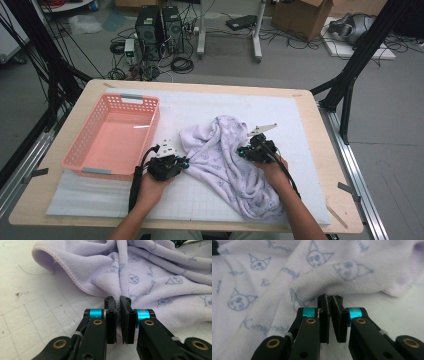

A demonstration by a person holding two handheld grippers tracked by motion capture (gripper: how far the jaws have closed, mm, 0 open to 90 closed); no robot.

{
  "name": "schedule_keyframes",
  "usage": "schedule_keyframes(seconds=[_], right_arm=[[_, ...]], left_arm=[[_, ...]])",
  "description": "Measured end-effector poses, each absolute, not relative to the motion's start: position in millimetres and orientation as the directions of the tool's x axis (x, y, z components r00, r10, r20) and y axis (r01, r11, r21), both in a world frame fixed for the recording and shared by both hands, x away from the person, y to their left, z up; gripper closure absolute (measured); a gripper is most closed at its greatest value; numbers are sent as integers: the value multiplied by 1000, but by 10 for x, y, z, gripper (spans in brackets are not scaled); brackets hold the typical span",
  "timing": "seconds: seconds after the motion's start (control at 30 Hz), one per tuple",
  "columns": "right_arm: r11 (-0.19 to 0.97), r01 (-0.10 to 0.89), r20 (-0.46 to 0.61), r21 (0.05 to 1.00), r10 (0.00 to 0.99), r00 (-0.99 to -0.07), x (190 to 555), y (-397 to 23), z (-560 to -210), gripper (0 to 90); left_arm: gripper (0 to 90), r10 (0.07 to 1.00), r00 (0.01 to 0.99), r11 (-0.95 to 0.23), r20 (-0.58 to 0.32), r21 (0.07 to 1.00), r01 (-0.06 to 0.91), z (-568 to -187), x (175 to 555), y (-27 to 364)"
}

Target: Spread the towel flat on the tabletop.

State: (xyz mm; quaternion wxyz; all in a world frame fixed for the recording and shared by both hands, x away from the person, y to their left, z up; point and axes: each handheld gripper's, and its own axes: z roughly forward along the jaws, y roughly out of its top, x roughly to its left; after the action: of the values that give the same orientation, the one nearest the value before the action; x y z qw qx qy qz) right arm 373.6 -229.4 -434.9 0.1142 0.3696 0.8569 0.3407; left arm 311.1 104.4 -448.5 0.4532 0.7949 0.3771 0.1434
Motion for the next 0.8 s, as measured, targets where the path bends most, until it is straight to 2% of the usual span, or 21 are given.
schedule_keyframes(seconds=[0.37,0.5,0.57,0.77,0.8], right_arm=[[397,602,-7,693,838,-545,3570,-3104,-4254,879],[398,623,-65,674,871,-487,3288,-3503,-4218,881],[386,632,-56,672,878,-476,3134,-3635,-4227,881],[382,654,-39,653,879,-475,2751,-3779,-4256,881],[391,645,-27,656,867,-497,2667,-3775,-4244,873]], left_arm=[[840,721,681,-298,-126,831,470,-4485,3108,1023],[841,700,701,-310,-137,826,471,-4493,3088,1017],[841,694,706,-314,-140,824,472,-4498,3080,1011],[830,647,751,-356,-132,819,450,-4477,2978,976],[668,646,751,-350,-137,821,451,-4469,2978,972]])
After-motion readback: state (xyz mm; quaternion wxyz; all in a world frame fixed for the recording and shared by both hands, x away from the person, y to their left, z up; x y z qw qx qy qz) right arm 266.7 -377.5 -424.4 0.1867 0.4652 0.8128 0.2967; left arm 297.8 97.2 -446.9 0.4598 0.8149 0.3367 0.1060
